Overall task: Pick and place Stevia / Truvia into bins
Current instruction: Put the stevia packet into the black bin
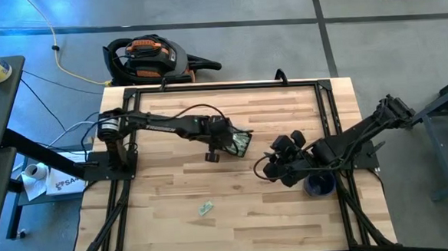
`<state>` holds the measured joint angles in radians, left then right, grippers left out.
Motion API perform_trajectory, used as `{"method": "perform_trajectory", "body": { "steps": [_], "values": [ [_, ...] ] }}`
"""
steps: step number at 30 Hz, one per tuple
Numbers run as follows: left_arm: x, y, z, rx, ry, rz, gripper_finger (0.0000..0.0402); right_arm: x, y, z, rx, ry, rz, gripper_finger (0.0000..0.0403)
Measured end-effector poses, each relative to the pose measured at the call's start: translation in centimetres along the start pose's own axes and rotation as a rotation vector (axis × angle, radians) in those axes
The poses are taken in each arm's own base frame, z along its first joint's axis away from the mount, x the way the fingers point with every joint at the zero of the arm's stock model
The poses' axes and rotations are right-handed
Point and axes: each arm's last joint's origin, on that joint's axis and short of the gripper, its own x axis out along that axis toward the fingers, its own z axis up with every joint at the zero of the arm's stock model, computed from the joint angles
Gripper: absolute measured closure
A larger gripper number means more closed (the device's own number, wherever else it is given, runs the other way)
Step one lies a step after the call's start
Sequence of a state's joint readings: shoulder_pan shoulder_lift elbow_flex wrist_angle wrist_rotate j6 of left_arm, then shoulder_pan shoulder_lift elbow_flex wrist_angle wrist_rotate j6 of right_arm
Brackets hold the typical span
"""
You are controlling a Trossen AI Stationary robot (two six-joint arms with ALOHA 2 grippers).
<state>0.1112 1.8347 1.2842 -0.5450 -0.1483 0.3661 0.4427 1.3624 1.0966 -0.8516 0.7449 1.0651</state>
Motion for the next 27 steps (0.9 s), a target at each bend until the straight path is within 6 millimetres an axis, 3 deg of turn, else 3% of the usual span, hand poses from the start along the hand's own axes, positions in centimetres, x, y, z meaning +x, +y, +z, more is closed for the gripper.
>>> {"method": "perform_trajectory", "body": {
  "steps": [8, 13, 18, 21, 27],
  "values": [
    [-1.0, 0.7, -0.1, -0.050, 0.002, 0.081, 0.0231, 0.0, 0.0, 0.0, -0.004, 0.010, 0.005, 0.0265],
    [-4.9, 0.9, -0.7, -0.147, -0.005, 0.073, 0.0204, 0.0, 0.0, -0.1, -0.014, 0.020, 0.011, 0.0265],
    [-9.1, 0.9, -2.0, -0.355, -0.010, 0.015, 0.0205, 0.0, 0.0, -0.1, -0.056, 0.020, 0.009, 0.0265],
    [-10.3, -0.7, -3.0, -0.440, 0.041, -0.147, 0.0211, 0.1, -0.1, 0.0, -0.084, 0.020, 0.004, 0.0265],
    [-9.0, -7.4, -3.2, -0.465, 0.092, -0.287, 0.0199, 0.6, -0.4, 0.5, -0.126, 0.028, -0.011, 0.0265]
  ]
}}
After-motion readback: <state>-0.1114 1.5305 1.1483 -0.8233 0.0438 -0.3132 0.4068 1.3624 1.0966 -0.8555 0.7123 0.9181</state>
